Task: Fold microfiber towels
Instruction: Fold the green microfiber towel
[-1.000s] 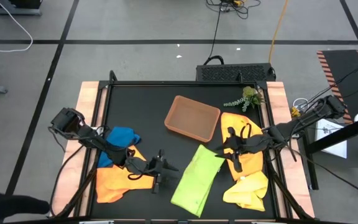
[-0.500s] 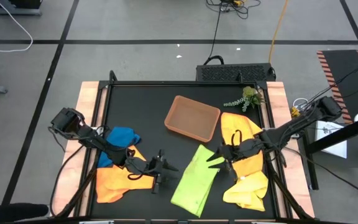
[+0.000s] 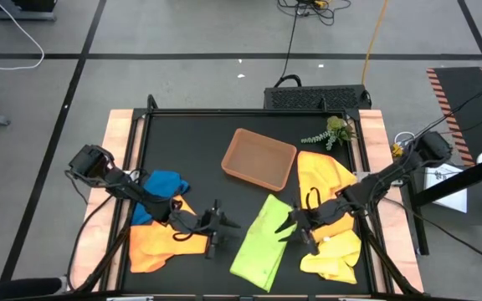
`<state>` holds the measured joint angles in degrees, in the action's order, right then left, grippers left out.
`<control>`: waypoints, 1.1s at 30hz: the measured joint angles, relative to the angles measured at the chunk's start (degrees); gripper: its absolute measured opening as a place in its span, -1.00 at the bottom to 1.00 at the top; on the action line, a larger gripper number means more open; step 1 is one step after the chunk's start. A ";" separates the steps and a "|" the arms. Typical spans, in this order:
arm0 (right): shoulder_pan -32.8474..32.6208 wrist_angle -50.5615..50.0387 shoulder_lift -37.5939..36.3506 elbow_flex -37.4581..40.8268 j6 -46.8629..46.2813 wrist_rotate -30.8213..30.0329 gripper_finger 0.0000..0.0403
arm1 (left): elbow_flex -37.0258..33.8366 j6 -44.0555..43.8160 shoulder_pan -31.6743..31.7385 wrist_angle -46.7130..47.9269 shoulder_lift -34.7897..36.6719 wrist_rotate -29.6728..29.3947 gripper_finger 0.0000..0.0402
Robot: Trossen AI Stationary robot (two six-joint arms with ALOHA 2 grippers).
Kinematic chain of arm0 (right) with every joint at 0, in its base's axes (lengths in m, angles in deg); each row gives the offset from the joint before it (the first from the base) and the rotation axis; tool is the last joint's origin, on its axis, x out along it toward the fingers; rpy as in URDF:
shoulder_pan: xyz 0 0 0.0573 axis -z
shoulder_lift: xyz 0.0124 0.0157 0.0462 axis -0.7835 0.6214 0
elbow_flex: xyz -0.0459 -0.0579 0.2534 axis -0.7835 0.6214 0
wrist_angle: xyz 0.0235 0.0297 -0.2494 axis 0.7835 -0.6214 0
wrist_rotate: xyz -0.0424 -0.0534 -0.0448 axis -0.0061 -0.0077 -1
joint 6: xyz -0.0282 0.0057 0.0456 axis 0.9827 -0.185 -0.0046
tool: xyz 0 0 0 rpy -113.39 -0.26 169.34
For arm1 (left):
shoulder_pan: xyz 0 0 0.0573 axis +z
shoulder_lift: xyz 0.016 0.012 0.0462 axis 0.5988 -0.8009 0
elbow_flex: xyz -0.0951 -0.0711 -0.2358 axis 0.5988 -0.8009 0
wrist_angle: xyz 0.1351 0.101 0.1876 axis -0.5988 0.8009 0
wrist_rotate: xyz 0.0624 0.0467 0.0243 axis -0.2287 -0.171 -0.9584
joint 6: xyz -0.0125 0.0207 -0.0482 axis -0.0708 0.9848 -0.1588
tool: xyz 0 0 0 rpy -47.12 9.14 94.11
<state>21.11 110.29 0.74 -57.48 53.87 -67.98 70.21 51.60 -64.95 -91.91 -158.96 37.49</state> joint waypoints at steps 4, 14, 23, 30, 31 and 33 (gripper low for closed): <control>-1.29 4.50 3.96 0.00 0.99 0.04 -0.41 | 0.00 -0.13 0.58 0.00 -0.02 0.02 -0.24; -3.59 14.93 13.07 0.00 0.96 0.09 -0.41 | 0.00 -0.35 1.17 0.04 -0.04 0.04 -0.24; -6.48 19.41 22.10 -2.66 -0.46 1.61 -0.41 | 0.00 -0.42 1.21 0.24 -0.04 0.15 -0.24; -6.99 19.14 30.11 -8.94 0.13 5.71 -0.41 | 0.00 -1.26 1.90 0.44 -0.04 0.15 -0.24; -6.79 19.02 30.78 -9.23 0.17 6.16 -0.41 | 0.00 -1.43 1.98 0.46 -0.04 0.15 -0.24; -6.52 19.03 31.83 -9.44 -0.10 6.17 -0.41 | 0.00 -1.62 2.06 0.45 -0.04 0.13 -0.24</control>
<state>14.59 129.32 32.57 -66.92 53.78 -61.81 70.21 49.98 -62.89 -91.46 -159.01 37.62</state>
